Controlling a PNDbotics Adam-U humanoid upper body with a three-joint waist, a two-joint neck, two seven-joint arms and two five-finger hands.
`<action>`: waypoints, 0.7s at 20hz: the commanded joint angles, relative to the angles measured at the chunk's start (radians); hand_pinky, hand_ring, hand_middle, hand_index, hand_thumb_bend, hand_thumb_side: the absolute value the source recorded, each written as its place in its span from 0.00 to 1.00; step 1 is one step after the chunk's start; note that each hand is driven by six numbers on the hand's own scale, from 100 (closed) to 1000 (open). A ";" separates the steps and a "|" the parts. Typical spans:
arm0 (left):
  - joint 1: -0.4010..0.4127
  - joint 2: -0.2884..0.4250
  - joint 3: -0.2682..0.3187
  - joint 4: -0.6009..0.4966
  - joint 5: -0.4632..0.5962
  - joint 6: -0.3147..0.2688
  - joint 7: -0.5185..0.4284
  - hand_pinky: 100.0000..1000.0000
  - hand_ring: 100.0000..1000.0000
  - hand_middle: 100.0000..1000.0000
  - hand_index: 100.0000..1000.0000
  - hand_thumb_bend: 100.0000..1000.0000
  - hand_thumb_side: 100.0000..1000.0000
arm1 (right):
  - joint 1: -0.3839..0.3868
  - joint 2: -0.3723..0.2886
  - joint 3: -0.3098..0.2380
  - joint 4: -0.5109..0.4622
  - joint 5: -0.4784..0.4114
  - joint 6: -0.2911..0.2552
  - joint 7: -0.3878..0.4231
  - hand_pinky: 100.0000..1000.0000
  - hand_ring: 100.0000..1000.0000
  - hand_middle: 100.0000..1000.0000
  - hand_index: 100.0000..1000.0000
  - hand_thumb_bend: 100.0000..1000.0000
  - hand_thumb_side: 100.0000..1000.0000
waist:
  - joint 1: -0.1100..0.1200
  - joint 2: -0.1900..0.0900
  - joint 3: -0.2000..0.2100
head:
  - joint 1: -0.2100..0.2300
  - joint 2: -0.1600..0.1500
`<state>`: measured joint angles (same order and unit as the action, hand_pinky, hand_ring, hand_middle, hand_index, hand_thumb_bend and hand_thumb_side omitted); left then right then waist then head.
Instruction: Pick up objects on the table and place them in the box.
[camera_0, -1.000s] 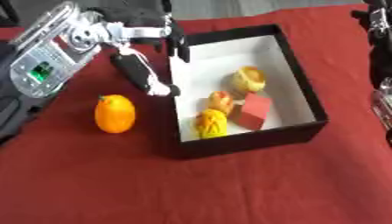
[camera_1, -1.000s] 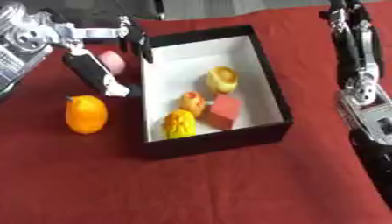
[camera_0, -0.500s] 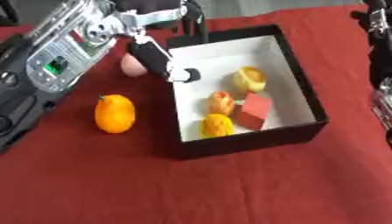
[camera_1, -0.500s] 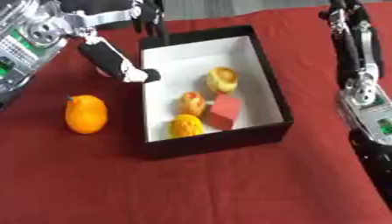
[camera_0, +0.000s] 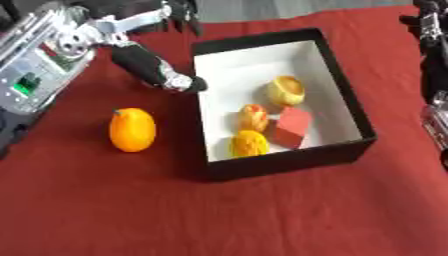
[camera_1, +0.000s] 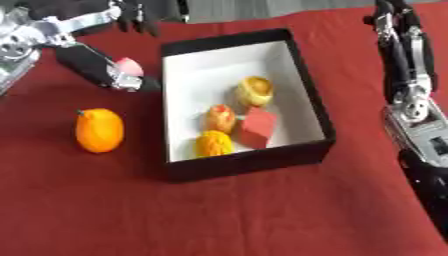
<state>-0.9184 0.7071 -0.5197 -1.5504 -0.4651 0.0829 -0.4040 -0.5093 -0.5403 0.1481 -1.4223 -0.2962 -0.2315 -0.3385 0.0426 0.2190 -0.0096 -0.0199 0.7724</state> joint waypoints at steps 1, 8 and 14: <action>0.021 0.082 0.073 0.031 0.000 0.012 0.024 0.69 0.73 0.75 0.78 0.53 0.71 | -0.007 -0.032 -0.015 -0.011 0.003 0.000 -0.003 0.95 0.79 0.85 0.91 0.00 0.66 | -0.006 -0.014 0.003 | -0.008 -0.002; 0.186 0.257 0.146 -0.141 0.146 0.058 -0.009 0.70 0.74 0.75 0.81 0.56 0.83 | 0.002 -0.043 -0.020 -0.014 0.005 0.002 -0.008 0.95 0.79 0.86 0.91 0.00 0.66 | -0.004 -0.001 0.007 | -0.014 -0.002; 0.302 0.328 0.176 -0.297 0.256 0.128 -0.045 0.67 0.71 0.73 0.81 0.62 0.87 | -0.003 -0.042 -0.021 -0.018 0.005 0.000 -0.009 0.95 0.79 0.86 0.91 0.00 0.65 | -0.007 0.003 0.008 | -0.001 -0.002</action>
<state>-0.6103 0.9882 -0.3709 -1.8099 -0.2307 0.1969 -0.4449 -0.5001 -0.5502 0.1368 -1.4226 -0.2950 -0.2289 -0.3448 0.0382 0.2352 -0.0016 -0.0252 0.7724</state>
